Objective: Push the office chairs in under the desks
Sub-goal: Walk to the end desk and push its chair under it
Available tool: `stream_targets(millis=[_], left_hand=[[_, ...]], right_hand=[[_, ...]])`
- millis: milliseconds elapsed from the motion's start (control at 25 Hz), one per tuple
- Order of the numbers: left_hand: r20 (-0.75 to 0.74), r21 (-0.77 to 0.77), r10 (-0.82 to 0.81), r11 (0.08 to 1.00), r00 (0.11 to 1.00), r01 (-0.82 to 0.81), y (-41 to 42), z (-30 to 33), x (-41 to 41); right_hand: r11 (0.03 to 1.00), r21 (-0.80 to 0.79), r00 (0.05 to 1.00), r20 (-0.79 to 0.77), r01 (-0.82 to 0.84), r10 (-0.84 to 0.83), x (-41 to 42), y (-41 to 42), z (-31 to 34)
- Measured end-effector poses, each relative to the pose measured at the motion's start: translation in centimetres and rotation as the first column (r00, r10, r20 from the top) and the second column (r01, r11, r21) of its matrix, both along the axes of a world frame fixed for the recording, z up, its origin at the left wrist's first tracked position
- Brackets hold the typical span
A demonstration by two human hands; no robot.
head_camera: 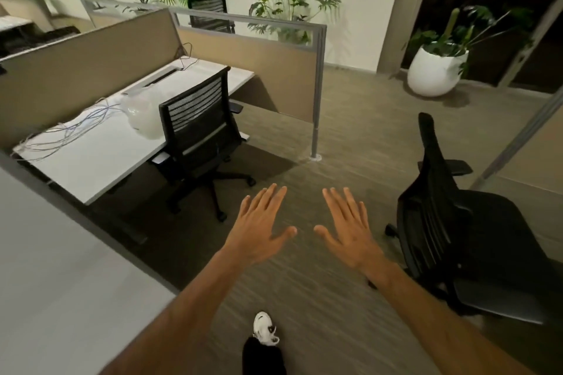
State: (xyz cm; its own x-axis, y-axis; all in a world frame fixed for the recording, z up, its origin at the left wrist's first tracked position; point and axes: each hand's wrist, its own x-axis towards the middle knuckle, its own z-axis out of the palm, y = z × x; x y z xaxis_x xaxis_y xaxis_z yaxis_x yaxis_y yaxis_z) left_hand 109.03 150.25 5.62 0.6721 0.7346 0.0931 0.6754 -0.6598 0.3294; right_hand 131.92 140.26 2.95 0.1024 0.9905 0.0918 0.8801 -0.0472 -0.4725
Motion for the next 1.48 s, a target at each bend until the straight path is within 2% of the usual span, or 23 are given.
stream_targets(millis=[120, 200, 280, 320, 400, 480, 520, 600, 640, 720, 840, 880, 960, 1000, 1040, 1160, 1200, 1280, 1320, 1360, 1400, 1480], left_hand=[[-0.012, -0.022, -0.056, 0.998, 0.998, 0.056, 7.5, -0.8, 3.9], [-0.03, 0.003, -0.099, 0.995, 0.995, 0.099, 9.7, -0.8, 5.6], [-0.038, -0.015, -0.204, 0.979, 0.978, 0.203, 15.5, -1.4, 10.7], [-0.047, 0.005, -0.217, 0.976, 0.975, 0.217, 15.8, -0.8, 11.0], [-0.08, 0.03, -0.351, 0.935, 0.933, 0.354, 21.0, 0.3, 17.4], [-0.094, -0.009, -0.481, 0.876, 0.872, 0.482, 23.4, 0.8, 24.4], [-0.085, -0.025, -0.482, 0.876, 0.872, 0.482, 23.4, 1.2, 24.1], [-0.077, -0.016, -0.62, 0.784, 0.781, 0.62, 24.7, 1.2, 31.3], [-0.093, -0.015, -0.61, 0.791, 0.787, 0.612, 25.1, 1.2, 31.6], [-0.063, -0.035, -0.683, 0.73, 0.728, 0.682, 25.5, 0.9, 38.4], [-0.07, -0.047, -0.749, 0.662, 0.659, 0.748, 25.7, 1.3, 44.8], [-0.082, -0.05, -0.744, 0.668, 0.664, 0.743, 26.1, 1.4, 45.0], [-0.136, -0.055, -0.798, 0.598, 0.587, 0.799, 26.7, 0.5, 49.6], [-0.153, -0.055, -0.79, 0.606, 0.593, 0.793, 27.2, 0.4, 49.6], [-0.165, -0.076, -0.828, 0.553, 0.536, 0.83, 26.6, 0.1, 51.6], [-0.229, -0.068, -0.927, 0.32, 0.297, 0.945, 23.7, -0.6, 58.6], [-0.256, -0.051, -0.923, 0.309, 0.286, 0.95, 23.6, -0.5, 59.1], [-0.336, -0.037, -0.935, 0.133, 0.112, 0.99, 23.8, -2.2, 62.0], [-0.371, -0.016, -0.922, 0.123, 0.108, 0.992, 24.6, -2.8, 62.1], [-0.382, -0.033, -0.923, 0.059, 0.042, 0.998, 25.1, -3.4, 63.0], [-0.38, -0.052, -0.924, -0.031, -0.049, 0.998, 25.2, -4.1, 64.2], [-0.367, -0.088, -0.919, -0.118, -0.142, 0.989, 26.5, -4.9, 66.4]], right_hand=[[0.996, -0.035, 0.997, 0.006, 0.079, -0.079, 3.4, 5.4, -0.5], [0.995, -0.047, 0.995, 0.041, 0.089, -0.087, 4.5, 6.5, -0.6], [0.977, -0.055, 0.978, 0.007, 0.208, -0.208, 8.0, 10.1, -0.9], [0.978, -0.042, 0.978, 0.019, 0.206, -0.206, 8.1, 10.1, -0.6], [0.937, 0.002, 0.937, 0.025, 0.348, -0.348, 12.3, 13.1, 0.1], [0.874, 0.002, 0.874, -0.008, 0.487, -0.487, 16.6, 13.3, 0.6], [0.878, 0.005, 0.878, 0.001, 0.479, -0.479, 16.4, 13.4, 0.6], [0.792, -0.024, 0.792, -0.022, 0.61, -0.61, 21.3, 12.4, -0.2], [0.79, -0.044, 0.79, -0.023, 0.612, -0.613, 21.6, 12.2, -0.5], [0.713, -0.053, 0.714, -0.01, 0.699, -0.7, 26.3, 11.2, -0.9], [0.649, -0.085, 0.65, -0.014, 0.756, -0.76, 30.9, 10.5, -0.6], [0.657, -0.087, 0.661, 0.025, 0.749, -0.75, 30.8, 11.0, -0.5], [0.598, -0.107, 0.597, -0.042, 0.794, -0.801, 31.8, 10.6, -1.3], [0.616, -0.102, 0.614, -0.051, 0.782, -0.788, 31.3, 11.0, -1.3], [0.592, -0.098, 0.59, -0.047, 0.8, -0.806, 31.2, 10.1, -2.0], [0.425, -0.08, 0.42, -0.073, 0.902, -0.905, 32.3, 7.2, -2.4], [0.423, -0.086, 0.419, -0.057, 0.902, -0.906, 32.4, 7.1, -2.1], [0.301, -0.143, 0.291, -0.084, 0.943, -0.953, 31.6, 7.1, -2.9], [0.312, -0.146, 0.302, -0.087, 0.939, -0.949, 31.0, 7.5, -3.0], [0.27, -0.153, 0.262, -0.072, 0.951, -0.962, 30.0, 8.0, -3.5], [0.19, -0.184, 0.183, -0.055, 0.964, -0.982, 29.1, 8.4, -4.1], [0.078, -0.238, 0.084, 0.015, 0.968, -0.996, 28.6, 10.0, -4.6]])
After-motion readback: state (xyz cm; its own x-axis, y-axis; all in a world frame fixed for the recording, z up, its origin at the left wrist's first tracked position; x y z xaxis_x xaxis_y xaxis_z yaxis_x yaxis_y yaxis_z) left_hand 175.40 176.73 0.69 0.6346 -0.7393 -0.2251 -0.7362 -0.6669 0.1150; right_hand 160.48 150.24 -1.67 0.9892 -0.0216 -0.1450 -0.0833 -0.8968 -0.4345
